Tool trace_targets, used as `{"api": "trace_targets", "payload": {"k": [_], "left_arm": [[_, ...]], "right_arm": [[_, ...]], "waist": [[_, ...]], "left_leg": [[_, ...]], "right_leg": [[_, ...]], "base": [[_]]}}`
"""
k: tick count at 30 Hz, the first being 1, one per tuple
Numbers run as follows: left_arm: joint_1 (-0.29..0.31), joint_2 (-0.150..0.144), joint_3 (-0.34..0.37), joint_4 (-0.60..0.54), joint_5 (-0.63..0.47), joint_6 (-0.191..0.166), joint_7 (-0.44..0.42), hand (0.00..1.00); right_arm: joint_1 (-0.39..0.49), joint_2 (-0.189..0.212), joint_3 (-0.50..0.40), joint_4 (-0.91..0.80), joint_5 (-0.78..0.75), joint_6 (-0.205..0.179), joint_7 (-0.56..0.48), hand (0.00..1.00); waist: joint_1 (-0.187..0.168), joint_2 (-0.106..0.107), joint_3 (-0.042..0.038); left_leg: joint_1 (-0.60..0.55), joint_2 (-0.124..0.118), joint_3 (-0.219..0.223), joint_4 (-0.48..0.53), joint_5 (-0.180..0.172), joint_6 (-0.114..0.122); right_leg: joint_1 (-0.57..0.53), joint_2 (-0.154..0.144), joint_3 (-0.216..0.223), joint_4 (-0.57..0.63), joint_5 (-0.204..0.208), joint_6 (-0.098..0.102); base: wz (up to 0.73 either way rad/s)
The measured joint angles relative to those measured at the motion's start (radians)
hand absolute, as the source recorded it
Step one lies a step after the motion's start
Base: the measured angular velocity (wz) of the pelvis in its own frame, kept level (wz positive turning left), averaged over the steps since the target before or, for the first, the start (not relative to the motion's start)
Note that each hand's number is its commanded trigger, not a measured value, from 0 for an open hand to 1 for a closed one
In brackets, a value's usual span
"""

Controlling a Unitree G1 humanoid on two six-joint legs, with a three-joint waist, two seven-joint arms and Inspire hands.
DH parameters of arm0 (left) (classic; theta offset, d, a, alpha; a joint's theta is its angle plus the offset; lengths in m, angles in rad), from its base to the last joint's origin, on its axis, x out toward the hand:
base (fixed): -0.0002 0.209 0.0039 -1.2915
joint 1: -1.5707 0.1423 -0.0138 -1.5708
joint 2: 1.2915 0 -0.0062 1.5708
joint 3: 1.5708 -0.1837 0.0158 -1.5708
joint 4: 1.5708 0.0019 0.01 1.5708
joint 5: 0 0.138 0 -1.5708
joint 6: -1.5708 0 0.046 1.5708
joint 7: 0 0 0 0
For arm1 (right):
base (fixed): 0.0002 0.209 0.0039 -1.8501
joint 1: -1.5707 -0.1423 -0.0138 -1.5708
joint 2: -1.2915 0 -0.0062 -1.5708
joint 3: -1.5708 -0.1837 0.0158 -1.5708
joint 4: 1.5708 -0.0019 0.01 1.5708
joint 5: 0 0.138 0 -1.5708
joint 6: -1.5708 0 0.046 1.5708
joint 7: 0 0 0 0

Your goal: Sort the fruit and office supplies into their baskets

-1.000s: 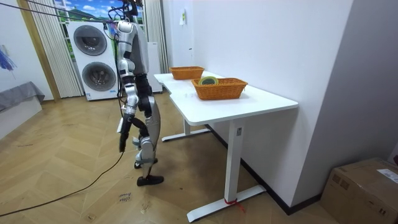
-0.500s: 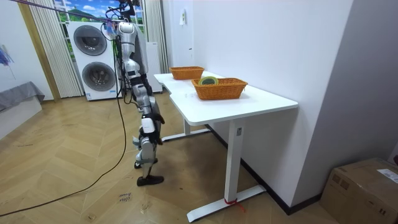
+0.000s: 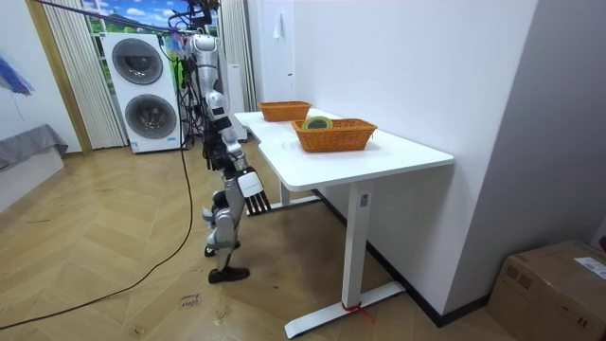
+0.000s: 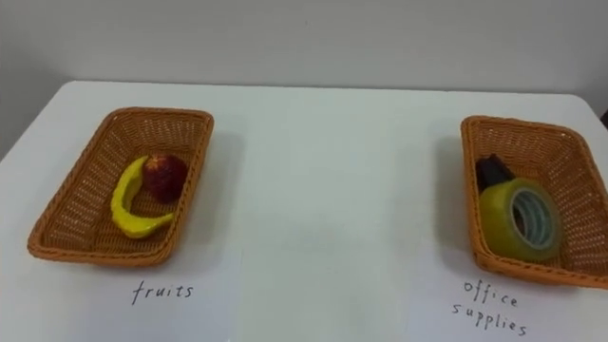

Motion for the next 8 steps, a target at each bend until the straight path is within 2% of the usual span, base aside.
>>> {"api": "trace_targets", "payload": {"k": [3,8], "left_arm": [[-0.015,-0.002,-0.013,0.004,0.000,0.012,0.015,0.00],[-0.027,-0.002,-0.012,0.000,0.010,0.017,0.036,0.00]], "right_arm": [[0.000,0.000,0.000,0.000,0.000,0.000,-0.010,0.00],[0.000,-0.001,0.020,0.001,0.018,0.000,-0.013,0.00]], "waist": [[0.000,0.005,0.0028],[0.000,0.006,0.0029]], "left_leg": [[0.000,0.000,0.000,0.000,0.000,0.000],[0.002,0.000,-0.001,0.003,0.000,0.000]], "right_leg": [[0.001,0.000,0.001,0.000,0.000,0.000],[0.002,0.000,0.000,0.001,0.000,0.000]], "base": [[0.00],[0.00]]}}
